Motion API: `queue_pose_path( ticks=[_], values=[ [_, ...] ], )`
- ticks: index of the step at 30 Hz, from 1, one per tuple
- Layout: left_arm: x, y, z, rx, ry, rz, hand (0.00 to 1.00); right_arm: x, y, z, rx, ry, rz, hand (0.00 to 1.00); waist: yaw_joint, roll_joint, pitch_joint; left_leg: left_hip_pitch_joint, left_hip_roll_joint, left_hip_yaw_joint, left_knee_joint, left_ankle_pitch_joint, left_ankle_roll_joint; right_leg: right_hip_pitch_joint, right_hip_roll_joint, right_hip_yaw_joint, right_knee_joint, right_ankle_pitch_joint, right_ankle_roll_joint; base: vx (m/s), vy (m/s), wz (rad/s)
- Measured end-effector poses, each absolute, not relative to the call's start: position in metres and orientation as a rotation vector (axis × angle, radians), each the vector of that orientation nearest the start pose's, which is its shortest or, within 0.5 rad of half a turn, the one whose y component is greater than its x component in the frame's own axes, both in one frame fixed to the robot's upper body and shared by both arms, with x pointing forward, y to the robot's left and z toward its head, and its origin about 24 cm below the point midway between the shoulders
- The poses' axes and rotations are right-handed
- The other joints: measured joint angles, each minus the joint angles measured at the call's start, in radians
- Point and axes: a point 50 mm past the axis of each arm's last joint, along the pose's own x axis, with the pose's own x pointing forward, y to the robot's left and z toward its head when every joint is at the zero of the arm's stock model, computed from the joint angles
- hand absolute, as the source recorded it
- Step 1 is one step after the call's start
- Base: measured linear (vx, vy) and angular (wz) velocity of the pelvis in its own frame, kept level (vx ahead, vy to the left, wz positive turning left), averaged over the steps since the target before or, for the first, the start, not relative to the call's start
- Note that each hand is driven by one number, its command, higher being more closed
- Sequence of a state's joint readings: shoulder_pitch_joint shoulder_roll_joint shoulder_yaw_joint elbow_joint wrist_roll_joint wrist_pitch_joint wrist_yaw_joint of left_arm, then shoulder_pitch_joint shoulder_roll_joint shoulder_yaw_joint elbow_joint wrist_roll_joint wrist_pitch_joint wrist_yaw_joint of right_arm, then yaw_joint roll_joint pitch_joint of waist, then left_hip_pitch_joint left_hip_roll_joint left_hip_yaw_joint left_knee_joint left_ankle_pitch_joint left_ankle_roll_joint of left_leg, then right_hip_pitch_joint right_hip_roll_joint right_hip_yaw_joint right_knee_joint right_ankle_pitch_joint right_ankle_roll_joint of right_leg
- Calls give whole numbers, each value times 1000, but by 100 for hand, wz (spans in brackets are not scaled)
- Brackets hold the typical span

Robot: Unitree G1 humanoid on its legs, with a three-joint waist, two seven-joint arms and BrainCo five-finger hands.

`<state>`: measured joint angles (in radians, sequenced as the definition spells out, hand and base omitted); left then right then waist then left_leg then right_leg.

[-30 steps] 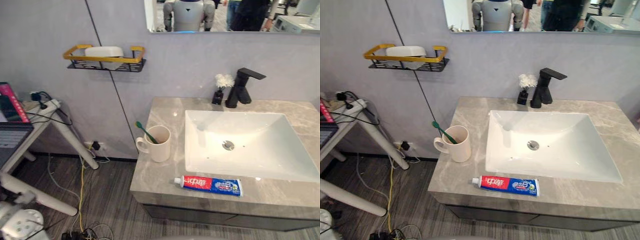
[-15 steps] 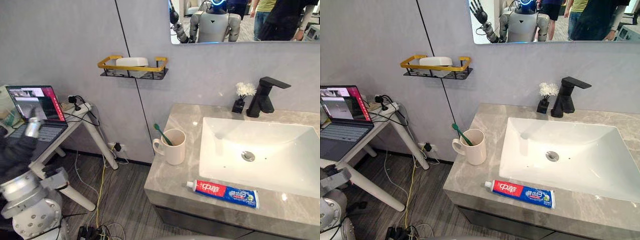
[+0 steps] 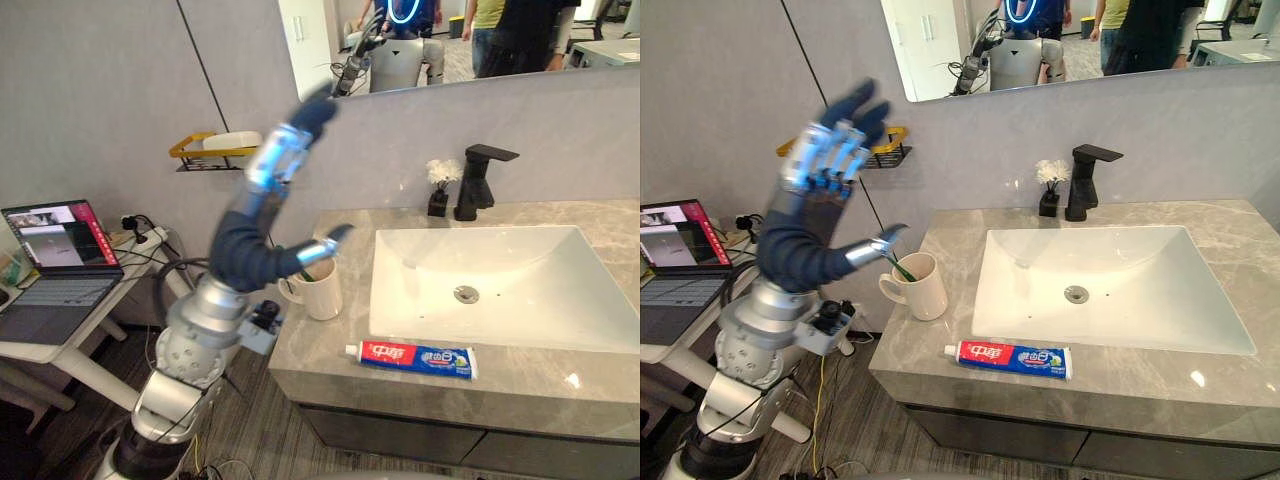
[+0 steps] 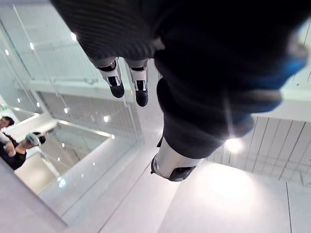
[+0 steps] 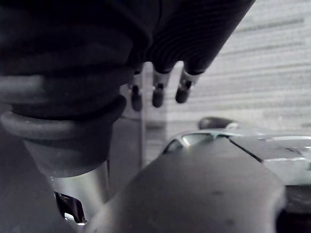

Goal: Organize washtable

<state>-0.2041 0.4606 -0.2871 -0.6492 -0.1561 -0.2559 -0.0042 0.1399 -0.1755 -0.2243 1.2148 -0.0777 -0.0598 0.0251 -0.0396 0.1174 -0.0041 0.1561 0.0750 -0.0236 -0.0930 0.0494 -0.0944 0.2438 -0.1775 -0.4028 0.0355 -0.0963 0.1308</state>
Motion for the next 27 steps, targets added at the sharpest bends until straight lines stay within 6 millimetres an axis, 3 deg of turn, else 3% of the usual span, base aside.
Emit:
queue_pose_path(
  ticks=[2,6,10,18,25,26,27],
  values=[
    [196,95,219,165,-960,-610,0,35,-239,-167,-82,1286,-243,0,0,-2,2,11,1,2,0,0,0,13,1,1,-2,0,0,8,-13,2],
    [191,62,191,122,-831,-800,0,39,-236,-168,-104,1285,-204,0,0,-6,8,22,12,10,0,-1,-2,15,8,10,-3,-4,-6,-64,-16,-3],
    [197,47,167,197,-735,-831,0,40,-235,-168,-99,1282,-200,0,-6,-8,11,18,25,30,-7,-9,-11,1,19,35,-3,-19,-10,-92,-21,-16],
    [194,46,138,361,-654,-771,0,38,-232,-169,-104,1286,-185,0,-12,-16,17,-39,51,59,0,-2,-16,-77,52,79,-22,10,-23,27,-26,-17],
    [185,51,120,357,-558,-792,0,43,-232,-168,-102,1262,-185,0,-8,-17,47,-52,57,97,15,-18,-26,-96,55,111,-26,11,-24,50,-8,-14],
    [185,51,120,358,-556,-791,0,45,-233,-167,-104,1257,-184,0,-7,-15,52,-67,58,100,30,-26,-26,-112,55,115,-24,11,-24,-41,13,-19],
    [186,72,110,413,-472,-725,0,56,-240,-163,-121,1209,-191,0,-22,20,84,-95,61,110,40,-32,-25,-144,57,130,-20,12,-26,-21,10,-17]
  ],
)
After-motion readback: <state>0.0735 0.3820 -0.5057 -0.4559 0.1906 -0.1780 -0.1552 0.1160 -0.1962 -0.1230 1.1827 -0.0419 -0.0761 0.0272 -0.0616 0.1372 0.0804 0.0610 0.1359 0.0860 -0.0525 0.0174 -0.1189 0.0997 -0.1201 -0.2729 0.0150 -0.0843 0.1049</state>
